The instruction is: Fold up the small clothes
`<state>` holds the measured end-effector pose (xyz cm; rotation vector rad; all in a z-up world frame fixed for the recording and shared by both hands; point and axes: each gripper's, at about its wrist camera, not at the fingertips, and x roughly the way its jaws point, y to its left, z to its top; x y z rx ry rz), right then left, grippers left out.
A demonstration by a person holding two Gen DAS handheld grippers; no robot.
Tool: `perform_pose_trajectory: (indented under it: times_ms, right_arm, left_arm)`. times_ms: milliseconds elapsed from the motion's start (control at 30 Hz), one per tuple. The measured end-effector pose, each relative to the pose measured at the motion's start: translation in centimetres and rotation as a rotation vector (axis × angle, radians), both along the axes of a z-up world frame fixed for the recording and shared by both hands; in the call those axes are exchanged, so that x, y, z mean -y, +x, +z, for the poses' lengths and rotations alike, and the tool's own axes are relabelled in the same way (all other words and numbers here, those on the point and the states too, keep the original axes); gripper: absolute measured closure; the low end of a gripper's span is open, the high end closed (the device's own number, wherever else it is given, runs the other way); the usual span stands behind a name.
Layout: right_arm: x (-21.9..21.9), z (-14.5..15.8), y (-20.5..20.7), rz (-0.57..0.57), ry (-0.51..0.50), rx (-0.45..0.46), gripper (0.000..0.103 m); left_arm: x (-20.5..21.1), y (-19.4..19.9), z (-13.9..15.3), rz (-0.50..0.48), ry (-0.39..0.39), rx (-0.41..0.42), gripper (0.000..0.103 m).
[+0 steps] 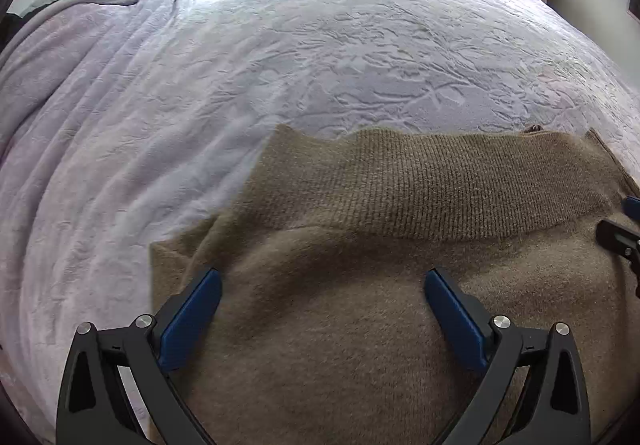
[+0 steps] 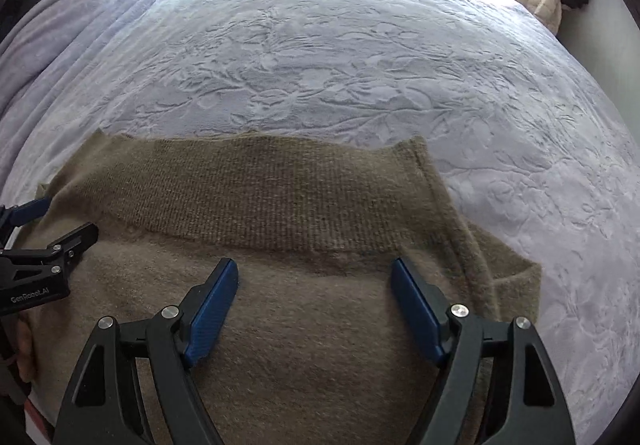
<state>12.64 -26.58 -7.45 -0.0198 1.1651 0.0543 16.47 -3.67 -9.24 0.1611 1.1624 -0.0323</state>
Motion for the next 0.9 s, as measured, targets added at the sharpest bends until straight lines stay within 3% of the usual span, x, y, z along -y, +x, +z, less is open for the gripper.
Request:
perform_pose_trajectory:
  times_ms: [67, 167, 300, 400, 567, 633, 733, 833, 900]
  right_arm:
    - [0.1, 1.4, -1.3, -0.006, -0.041, 0.034, 0.021]
    - [-1.1, 3.3, -3.4, 0.072, 0.02, 0.08, 0.021]
    - [-3.4, 3.0, -6.1, 0.2, 0.046, 0.059, 0.021]
    - [-3.6, 1.3, -8.3, 0.254, -0.002, 0.037, 0.021]
    - [-0.1, 2.1, -12.1, 0.259, 0.017, 0.077, 0.021]
    - [1.2, 2.1, -13.2, 0.265, 0.033, 0.075, 0.021]
    - [1.4, 1.8, -14.9, 0.313, -0.035, 0.079, 0.021]
    - [0.7, 2.0, -15.8, 0.336, -0.104, 0.061, 0.021]
    - [0.2, 3.2, -15.8, 0.325, -0.081, 0.083, 0.021]
  left_arm:
    - [0.1, -0.6, 1.3, 0.002, -0.024, 0.026, 0.001]
    - [0.5, -2.0, 2.7, -0.032, -0.092, 0.055, 0.001]
    - [1.3, -4.3, 2.5, -0.105, -0.136, 0.028, 0.001]
    - [0.3, -6.2, 0.9, -0.129, -0.112, -0.006, 0.001]
    - [-2.8, -9.3, 1.5, -0.147, -0.142, 0.042, 0.001]
    - [-3.6, -10.4, 1.5, -0.149, -0.111, 0.048, 0.001]
    - [-5.0, -12.0, 1.6, -0.14, -0.08, 0.044, 0.001]
    - [-7.2, -13.3, 2.7, -0.08, -0.16, 0.034, 0.001]
    - [-8.1, -13.5, 3.4, -0.046, -0.215, 0.06, 0.001]
